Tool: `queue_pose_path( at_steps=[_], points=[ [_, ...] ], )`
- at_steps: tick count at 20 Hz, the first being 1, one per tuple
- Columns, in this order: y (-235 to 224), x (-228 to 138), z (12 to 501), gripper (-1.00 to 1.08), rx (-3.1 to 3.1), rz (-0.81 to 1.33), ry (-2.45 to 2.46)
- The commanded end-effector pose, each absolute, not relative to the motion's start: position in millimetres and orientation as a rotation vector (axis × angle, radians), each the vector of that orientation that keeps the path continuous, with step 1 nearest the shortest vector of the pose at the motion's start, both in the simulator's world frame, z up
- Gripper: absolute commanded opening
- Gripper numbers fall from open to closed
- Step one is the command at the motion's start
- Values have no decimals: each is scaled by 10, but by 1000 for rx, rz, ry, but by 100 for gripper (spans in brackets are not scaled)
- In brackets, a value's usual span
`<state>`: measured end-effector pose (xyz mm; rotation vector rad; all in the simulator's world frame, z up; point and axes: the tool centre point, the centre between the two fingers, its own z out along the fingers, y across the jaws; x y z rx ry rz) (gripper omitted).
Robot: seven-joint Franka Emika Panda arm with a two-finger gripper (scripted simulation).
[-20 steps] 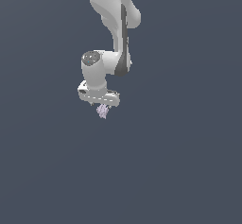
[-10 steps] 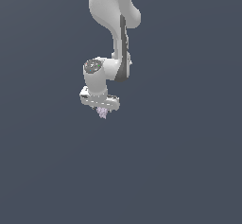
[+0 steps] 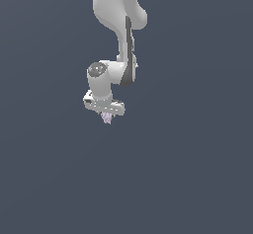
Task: Pick up the object and move it to a goal position.
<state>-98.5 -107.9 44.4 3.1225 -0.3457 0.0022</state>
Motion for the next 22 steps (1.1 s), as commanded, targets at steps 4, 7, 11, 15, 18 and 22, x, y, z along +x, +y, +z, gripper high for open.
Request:
queue_pose_path(
  at_steps=[4, 7, 11, 15, 18, 22],
  points=[
    [-1078, -986, 453, -100, 3122, 2, -346],
    [-1073, -990, 504, -100, 3122, 2, -346],
    [-1059, -999, 640, -100, 3122, 2, -346],
    [-1038, -1015, 857, -100, 3122, 2, -346],
    [-1017, -1029, 1076, -100, 3122, 2, -346],
    [-986, -1053, 1432, -100, 3122, 2, -347]
  ],
)
